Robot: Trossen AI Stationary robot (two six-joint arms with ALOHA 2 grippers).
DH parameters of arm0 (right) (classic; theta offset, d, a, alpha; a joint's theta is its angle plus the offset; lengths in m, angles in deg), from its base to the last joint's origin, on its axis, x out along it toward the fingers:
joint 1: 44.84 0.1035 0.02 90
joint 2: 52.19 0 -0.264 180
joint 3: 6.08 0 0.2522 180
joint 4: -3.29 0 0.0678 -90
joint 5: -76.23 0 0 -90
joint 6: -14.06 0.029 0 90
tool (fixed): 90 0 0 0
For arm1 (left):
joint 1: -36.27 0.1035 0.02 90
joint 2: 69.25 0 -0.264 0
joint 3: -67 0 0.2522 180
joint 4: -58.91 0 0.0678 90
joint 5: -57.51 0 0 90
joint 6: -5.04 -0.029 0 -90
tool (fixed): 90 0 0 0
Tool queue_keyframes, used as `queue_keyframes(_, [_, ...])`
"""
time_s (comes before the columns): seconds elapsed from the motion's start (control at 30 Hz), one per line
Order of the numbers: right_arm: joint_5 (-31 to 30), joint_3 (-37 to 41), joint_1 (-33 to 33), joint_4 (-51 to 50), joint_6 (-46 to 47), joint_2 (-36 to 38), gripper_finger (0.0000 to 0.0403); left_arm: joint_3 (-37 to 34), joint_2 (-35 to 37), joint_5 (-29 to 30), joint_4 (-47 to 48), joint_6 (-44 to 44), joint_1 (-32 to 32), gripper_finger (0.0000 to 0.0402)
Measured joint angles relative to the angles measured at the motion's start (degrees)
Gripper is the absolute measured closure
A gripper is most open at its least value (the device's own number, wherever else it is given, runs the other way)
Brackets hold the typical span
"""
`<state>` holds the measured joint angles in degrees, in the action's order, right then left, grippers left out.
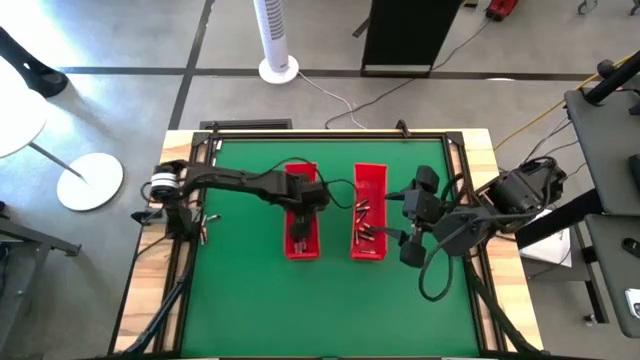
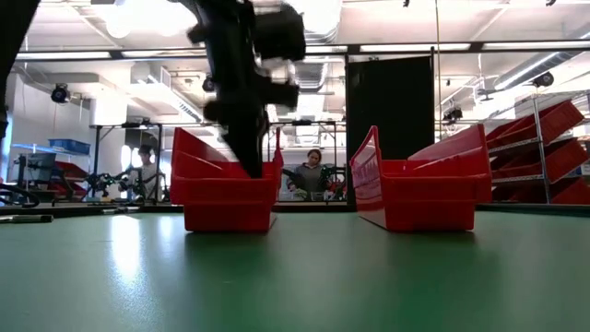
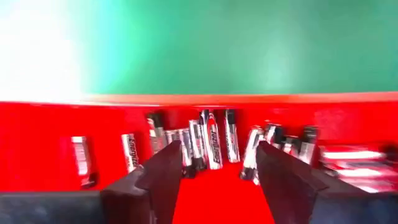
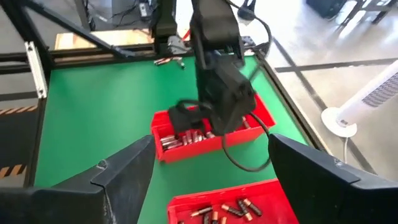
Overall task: Sort batteries
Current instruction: Put the silver battery into the left red bin
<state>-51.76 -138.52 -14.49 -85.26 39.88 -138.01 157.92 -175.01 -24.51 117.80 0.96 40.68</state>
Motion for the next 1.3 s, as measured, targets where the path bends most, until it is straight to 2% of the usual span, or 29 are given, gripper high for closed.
queue_keyframes(0.23, [-3.17,0.00,0.00,-0.11,-1.92,3.22,0.0089,8.40,8.96,-0.09,12.05,-0.57,-0.63,0.0197])
queue_keyframes(0.37, [-4.85,0.08,0.00,-0.50,-3.44,4.74,0.0095,9.49,15.23,2.76,15.60,4.00,0.20,0.0197])
queue_keyframes(0.47, [-7.02,0.46,0.00,-2.68,-4.12,5.44,0.0100,8.84,20.06,8.67,17.32,11.35,1.77,0.0196])
queue_keyframes(0.67, [-9.57,2.00,-1.95,-7.00,-6.39,5.68,0.0097,3.25,28.11,18.64,20.32,32.88,5.03,0.0196])
queue_keyframes(0.73, [-9.36,2.66,-3.21,-6.97,-9.55,5.45,0.0094,0.30,30.18,19.06,21.21,40.19,7.08,0.0196])
queue_keyframes(0.83, [-7.11,4.29,-5.91,-6.93,-15.23,5.22,0.0092,-5.18,32.10,18.64,22.99,49.61,12.29,0.0196])
queue_keyframes(0.93, [-4.05,6.55,-9.59,-7.01,-20.29,5.23,0.0095,-11.03,32.62,18.12,22.67,53.72,20.18,0.0196])
queue_keyframes(1.0, [-1.86,8.51,-11.96,-7.17,-23.39,5.54,0.0101,-14.76,31.68,16.23,21.46,54.62,26.24,0.0196])
queue_keyframes(1.13, [1.32,12.82,-15.74,-7.43,-27.73,7.41,0.0113,-20.35,28.82,8.87,16.81,54.07,37.66,0.0196])
queue_keyframes(1.3, [2.52,17.06,-18.67,-7.21,-28.25,10.35,0.0128,-19.59,23.51,4.28,6.88,51.53,48.53,0.0197])
